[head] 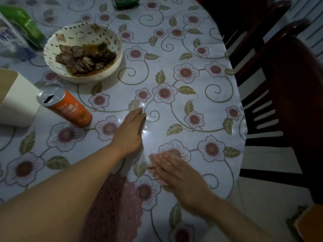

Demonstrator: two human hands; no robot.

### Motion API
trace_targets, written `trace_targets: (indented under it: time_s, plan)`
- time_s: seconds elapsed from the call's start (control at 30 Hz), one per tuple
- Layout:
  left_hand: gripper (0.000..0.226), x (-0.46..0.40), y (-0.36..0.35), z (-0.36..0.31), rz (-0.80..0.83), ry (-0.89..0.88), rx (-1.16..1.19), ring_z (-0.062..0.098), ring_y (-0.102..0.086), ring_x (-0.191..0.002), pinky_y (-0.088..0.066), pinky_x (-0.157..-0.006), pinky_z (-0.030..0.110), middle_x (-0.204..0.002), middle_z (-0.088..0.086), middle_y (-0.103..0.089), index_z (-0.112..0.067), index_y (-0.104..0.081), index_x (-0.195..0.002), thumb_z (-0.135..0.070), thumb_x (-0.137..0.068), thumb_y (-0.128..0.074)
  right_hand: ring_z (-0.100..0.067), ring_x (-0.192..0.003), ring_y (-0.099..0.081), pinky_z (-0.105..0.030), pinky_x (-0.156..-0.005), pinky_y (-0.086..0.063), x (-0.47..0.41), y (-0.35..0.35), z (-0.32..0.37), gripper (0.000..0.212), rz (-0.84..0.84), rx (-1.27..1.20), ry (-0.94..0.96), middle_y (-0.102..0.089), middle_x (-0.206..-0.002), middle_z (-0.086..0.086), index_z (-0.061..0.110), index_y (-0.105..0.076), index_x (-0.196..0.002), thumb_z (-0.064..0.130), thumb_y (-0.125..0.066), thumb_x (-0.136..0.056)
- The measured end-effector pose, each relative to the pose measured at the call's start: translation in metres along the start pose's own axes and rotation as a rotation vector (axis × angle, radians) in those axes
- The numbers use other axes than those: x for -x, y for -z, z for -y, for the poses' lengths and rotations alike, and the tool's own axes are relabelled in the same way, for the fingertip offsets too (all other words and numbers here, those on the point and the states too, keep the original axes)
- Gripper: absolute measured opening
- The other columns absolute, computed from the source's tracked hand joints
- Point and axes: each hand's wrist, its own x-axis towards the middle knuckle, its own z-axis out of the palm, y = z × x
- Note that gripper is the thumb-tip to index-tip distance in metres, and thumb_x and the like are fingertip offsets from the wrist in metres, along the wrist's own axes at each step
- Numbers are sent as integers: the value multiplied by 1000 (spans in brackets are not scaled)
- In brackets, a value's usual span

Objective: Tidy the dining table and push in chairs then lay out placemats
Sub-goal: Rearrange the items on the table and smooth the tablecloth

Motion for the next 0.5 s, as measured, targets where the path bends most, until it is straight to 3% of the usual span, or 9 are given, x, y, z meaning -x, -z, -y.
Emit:
trace_targets:
  time_s: [0.07, 0.1, 0.17, 0.23, 0.3, 0.4, 0.47, 0.5]
  plan:
    - [50, 10, -3, 1, 9, 3, 5, 20, -16, -144, -9, -114, 22, -155, 7, -23, -8, -33, -144, -6, -94, -41, -9, -140, -29, -40, -115, -28, 13, 24, -47, 52, -16, -24, -202, -29, -153, 12, 43, -27, -145, 14, -33, -101]
    - [51, 14, -4, 2, 1, 4, 6, 19, -16, -144, -8, -112, 20, -156, 6, -22, -8, -33, -144, -6, -94, -42, -8, -140, -28, -40, -114, -30, 12, 38, -75, 49, -68, 16, -353, -29, -153, 13, 43, -26, -145, 19, -30, -102]
    - [49, 20, -7, 3, -26, 5, 3, 19, -17, -144, -6, -110, 17, -155, 6, -23, -8, -34, -144, -8, -96, -42, -15, -146, -13, -45, -117, -20, 1, 55, -111, 58, -171, 105, -586, -14, -159, 5, 29, -14, -151, 18, -28, -96]
    - [46, 28, -8, 3, -33, 14, -6, 19, -18, -144, -7, -110, 17, -155, 6, -25, -8, -35, -143, -10, -97, -40, -22, -147, -7, -47, -119, -13, -12, 44, -94, 64, -284, 127, -677, -9, -160, -3, 14, -12, -152, 13, -27, -90]
    - [45, 34, -8, 1, -39, 29, -10, 20, -18, -144, -6, -111, 19, -155, 6, -25, -7, -35, -143, -11, -98, -38, -20, -148, -3, -42, -121, -8, -7, 18, -39, 58, -278, 87, -593, -8, -160, -2, 14, -13, -152, 8, -24, -95]
    - [52, 40, -9, -4, -8, 26, -50, 23, -15, -145, -4, -113, 21, -156, 9, -22, -5, -31, -144, -2, -93, -43, -21, -148, -2, -39, -120, -9, 28, -4, 24, 71, -96, 58, -257, -4, -161, 0, 17, -12, -152, 3, -41, -90]
    - [57, 40, -8, -9, 2, 40, -76, 24, -15, -145, -6, -116, 27, -156, 11, -21, -5, -30, -144, -1, -90, -46, -20, -148, -5, -40, -118, -14, 38, 8, 2, 75, -15, 92, -87, -5, -161, 2, 21, -11, -152, 7, -47, -88]
    - [58, 39, -7, -11, 3, 46, -90, 25, -15, -145, -9, -118, 30, -156, 11, -21, -5, -30, -144, -2, -89, -48, -18, -148, -5, -41, -119, -14, 37, 17, -18, 73, 17, 118, -90, -7, -161, 3, 23, -11, -152, 8, -45, -89]
